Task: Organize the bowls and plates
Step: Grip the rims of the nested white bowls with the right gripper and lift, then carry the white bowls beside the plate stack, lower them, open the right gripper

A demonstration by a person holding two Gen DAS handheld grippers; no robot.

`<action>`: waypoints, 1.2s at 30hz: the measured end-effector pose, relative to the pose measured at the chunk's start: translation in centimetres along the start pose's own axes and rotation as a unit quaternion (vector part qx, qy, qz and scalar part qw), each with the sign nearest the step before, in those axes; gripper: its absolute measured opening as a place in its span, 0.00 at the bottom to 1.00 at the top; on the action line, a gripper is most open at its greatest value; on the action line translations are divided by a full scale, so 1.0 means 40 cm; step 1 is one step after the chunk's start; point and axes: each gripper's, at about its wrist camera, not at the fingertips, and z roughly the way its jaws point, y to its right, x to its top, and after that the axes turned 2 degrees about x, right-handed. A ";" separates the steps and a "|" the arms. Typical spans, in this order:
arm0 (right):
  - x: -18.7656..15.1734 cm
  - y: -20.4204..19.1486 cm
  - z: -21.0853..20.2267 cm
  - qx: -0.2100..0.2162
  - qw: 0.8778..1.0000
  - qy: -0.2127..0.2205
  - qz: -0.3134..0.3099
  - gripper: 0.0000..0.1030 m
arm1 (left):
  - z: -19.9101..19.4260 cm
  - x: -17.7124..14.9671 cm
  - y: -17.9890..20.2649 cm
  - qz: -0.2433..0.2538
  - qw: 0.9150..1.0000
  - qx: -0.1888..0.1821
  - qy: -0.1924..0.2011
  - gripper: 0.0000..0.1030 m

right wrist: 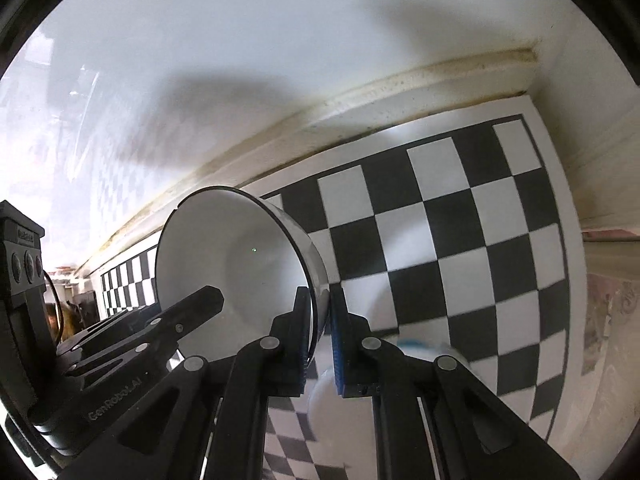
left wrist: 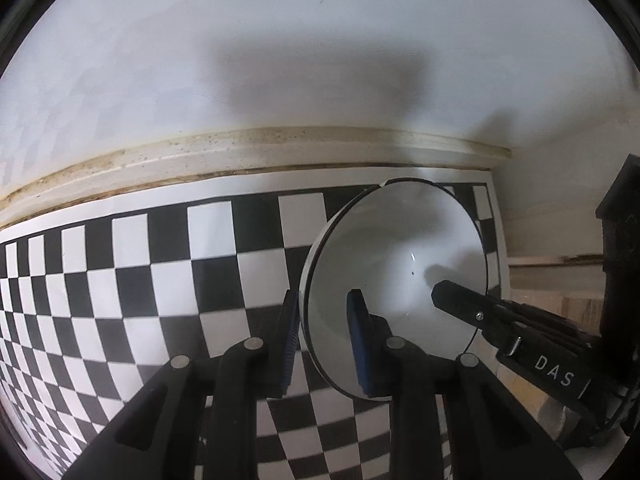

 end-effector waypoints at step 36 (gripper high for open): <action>-0.682 -0.028 -0.208 0.008 0.999 0.036 0.014 0.11 | -0.238 -0.536 0.035 0.125 0.992 -0.020 -0.001 0.21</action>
